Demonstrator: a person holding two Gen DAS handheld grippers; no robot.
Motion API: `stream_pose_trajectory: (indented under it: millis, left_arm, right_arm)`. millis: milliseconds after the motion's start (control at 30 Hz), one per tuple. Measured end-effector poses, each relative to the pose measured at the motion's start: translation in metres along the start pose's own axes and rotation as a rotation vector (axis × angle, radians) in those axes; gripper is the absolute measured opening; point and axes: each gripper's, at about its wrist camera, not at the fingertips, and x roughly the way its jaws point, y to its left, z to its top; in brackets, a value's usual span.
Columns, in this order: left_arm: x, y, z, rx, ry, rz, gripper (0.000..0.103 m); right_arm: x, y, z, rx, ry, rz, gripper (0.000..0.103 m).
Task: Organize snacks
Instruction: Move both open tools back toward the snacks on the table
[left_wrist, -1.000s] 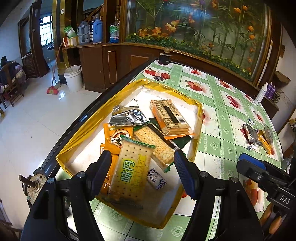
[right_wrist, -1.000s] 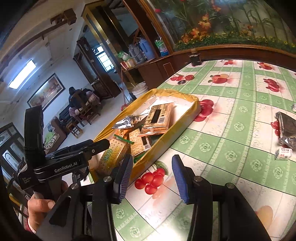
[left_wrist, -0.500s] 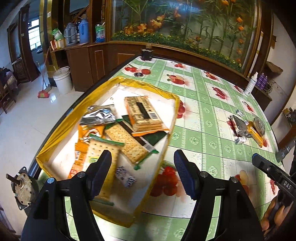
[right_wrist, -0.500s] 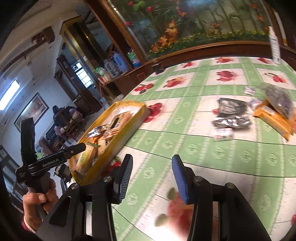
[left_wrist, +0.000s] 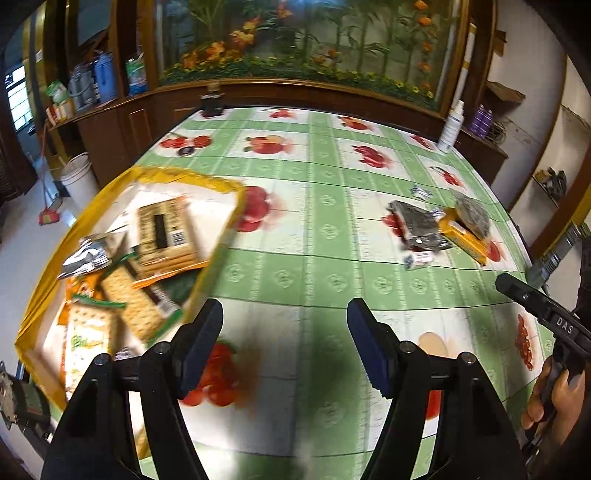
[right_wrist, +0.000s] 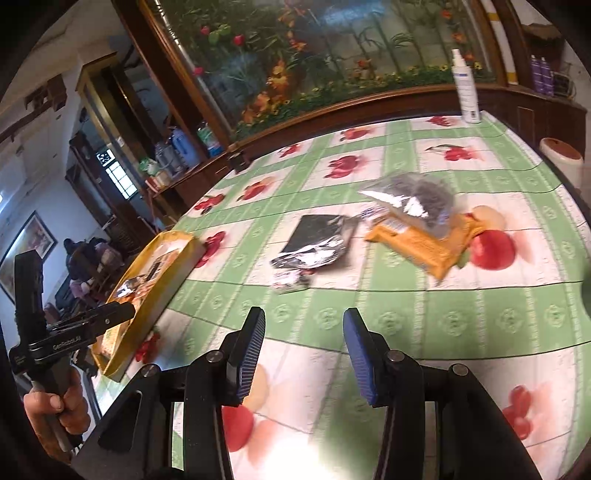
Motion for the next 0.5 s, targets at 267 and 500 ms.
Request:
stream_pose_trajectory:
  millis: [267,500]
  left_arm:
    - [0.029,-0.058,0.011,0.104,0.055,-0.079,0.069]
    - [0.055,-0.086,0.019,0.163,0.105,-0.133,0.069]
  right_arm:
    - [-0.008,-0.033,0.016,0.008,-0.03,-0.065,0.049]
    - [-0.003,-0.051,0.034,-0.005,-0.034,-0.11,0.057]
